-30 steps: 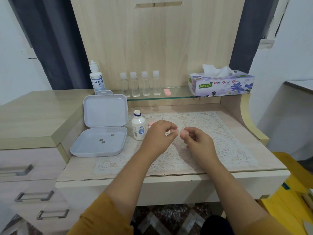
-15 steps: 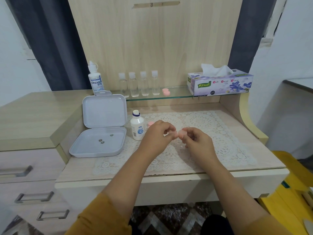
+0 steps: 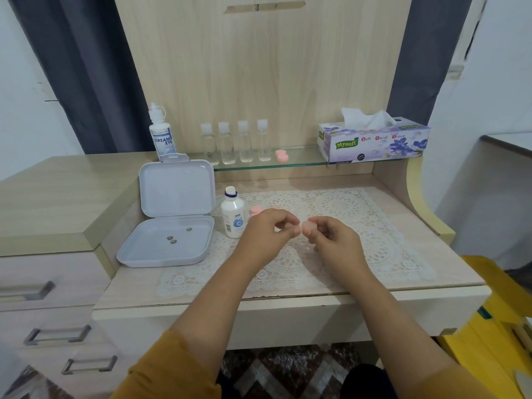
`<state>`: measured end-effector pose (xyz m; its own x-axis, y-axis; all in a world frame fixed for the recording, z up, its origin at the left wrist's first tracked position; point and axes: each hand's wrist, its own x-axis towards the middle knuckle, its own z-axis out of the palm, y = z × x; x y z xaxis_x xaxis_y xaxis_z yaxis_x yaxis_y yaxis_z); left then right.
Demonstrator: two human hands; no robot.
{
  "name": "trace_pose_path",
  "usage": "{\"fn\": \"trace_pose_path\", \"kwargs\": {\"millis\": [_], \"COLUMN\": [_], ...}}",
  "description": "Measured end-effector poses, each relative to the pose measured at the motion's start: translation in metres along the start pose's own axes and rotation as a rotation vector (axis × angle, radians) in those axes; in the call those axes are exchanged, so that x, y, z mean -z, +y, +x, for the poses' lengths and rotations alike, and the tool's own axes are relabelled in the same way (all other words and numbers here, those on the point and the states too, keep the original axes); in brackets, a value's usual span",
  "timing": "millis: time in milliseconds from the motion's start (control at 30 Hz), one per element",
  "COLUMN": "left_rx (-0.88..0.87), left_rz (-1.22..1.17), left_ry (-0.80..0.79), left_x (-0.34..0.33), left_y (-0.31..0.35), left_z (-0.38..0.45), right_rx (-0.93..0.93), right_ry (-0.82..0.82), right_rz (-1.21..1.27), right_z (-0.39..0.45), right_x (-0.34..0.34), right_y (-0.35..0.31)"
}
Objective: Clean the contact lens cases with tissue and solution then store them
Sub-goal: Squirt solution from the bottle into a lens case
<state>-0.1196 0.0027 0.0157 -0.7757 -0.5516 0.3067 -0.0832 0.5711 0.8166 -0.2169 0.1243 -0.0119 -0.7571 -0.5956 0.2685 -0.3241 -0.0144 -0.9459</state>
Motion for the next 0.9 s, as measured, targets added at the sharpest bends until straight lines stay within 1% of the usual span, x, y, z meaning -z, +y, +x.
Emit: {"fn": "trace_pose_path", "kwargs": {"millis": [267,567,767,900], "left_rx": [0.003,0.025,-0.038,-0.004], "left_rz": [-0.014,-0.059,-0.056,-0.083], "left_ry": [0.003,-0.030,-0.005,-0.005], "left_x": [0.0029,0.0055,0.0036,0.0020], "left_y": [0.0018,0.0011,-0.0017,-0.0036], "left_z": [0.0009,-0.0020,-0.0027,-0.0030], "right_rx": [0.006,-0.018,-0.025,-0.022], "right_ry": [-0.015,-0.015,-0.005,-0.013], "right_rz": [0.005,0.033,0.058,0.044], "right_z": [-0.0017,-0.0011,-0.0016,-0.0022], "right_x": [0.0010,0.0004,0.0004,0.0011], "right_y": [-0.0036,-0.0036,-0.0043,-0.0048]}}
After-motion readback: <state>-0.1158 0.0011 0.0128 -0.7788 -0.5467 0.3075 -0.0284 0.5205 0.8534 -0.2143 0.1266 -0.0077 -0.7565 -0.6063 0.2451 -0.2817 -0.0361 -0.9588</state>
